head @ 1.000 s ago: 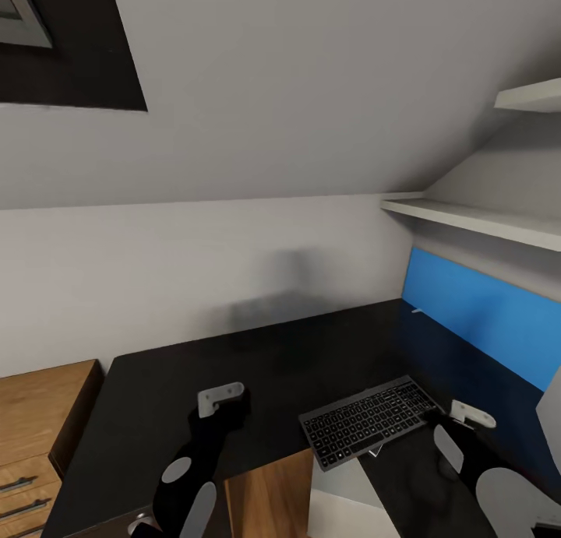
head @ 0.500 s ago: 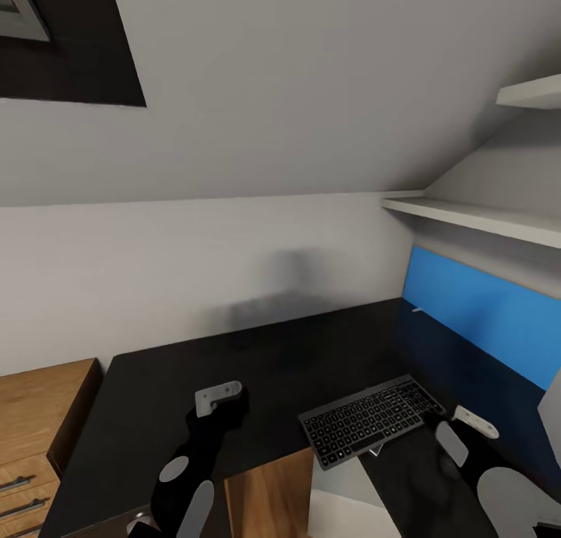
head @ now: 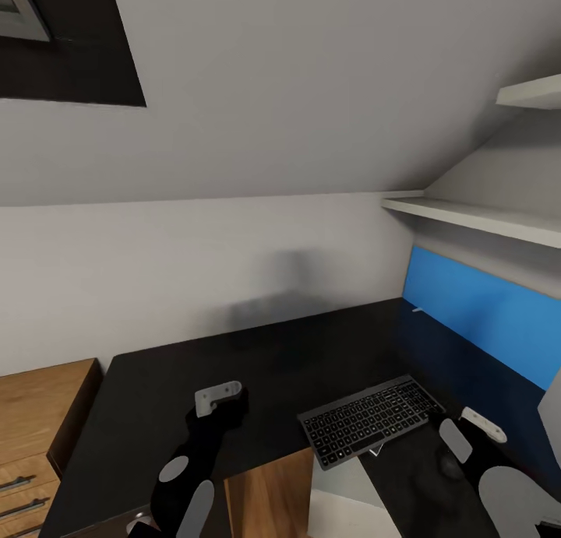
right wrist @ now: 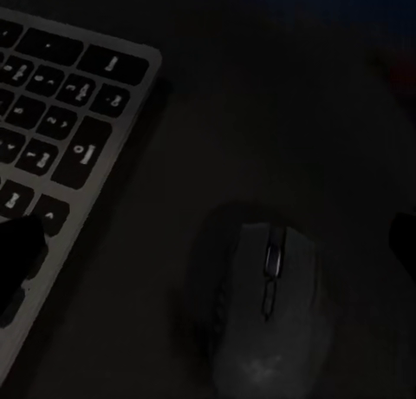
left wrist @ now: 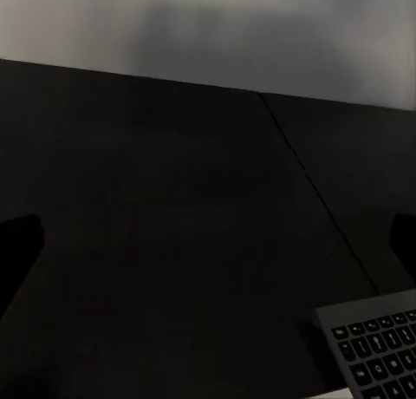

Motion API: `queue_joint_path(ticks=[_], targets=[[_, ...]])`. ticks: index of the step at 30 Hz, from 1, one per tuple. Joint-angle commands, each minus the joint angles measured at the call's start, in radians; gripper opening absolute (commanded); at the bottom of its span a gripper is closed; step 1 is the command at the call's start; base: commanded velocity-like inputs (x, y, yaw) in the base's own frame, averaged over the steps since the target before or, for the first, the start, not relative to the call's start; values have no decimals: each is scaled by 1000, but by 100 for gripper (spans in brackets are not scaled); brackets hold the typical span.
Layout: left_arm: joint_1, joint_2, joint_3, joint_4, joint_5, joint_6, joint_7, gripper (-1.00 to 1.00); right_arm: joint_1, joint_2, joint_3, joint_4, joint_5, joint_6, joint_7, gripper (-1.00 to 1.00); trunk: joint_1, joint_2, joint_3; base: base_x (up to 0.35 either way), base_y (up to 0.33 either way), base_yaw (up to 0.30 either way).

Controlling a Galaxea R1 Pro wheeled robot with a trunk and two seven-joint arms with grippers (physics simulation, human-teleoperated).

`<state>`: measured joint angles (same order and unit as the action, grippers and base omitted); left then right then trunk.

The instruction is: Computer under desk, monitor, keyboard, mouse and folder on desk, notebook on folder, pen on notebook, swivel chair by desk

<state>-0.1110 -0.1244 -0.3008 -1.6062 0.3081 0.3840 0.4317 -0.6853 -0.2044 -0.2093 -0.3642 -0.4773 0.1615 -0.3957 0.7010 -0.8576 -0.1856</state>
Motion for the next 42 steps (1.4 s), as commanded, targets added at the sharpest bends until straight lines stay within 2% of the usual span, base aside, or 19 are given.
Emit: queue_joint_path(ticks=[1,28,31,34,42], targets=[[-1,0,-1,-1,9,3,9,100,0,0,-1,-3,-6,5,-4,100,0,-1,-2,0,0,0],[-1,0,0,-1,9,3,9,100,0,3,7,-1,-1,7,-22,100,0,-1,3,0,0,-50],[-1,0,0,-1,9,3,9,100,0,5,8,1,-2,32,-23,100,0,-1,3,0,0,0],[-1,0,0,-1,9,3,9,100,0,6,5,-2,-6,116,-22,100,0,-1,3,0,0,0],[-1,0,0,-1,9,3,9,100,0,5,2,-4,-9,153,-22,100,0,-1,3,0,0,0]])
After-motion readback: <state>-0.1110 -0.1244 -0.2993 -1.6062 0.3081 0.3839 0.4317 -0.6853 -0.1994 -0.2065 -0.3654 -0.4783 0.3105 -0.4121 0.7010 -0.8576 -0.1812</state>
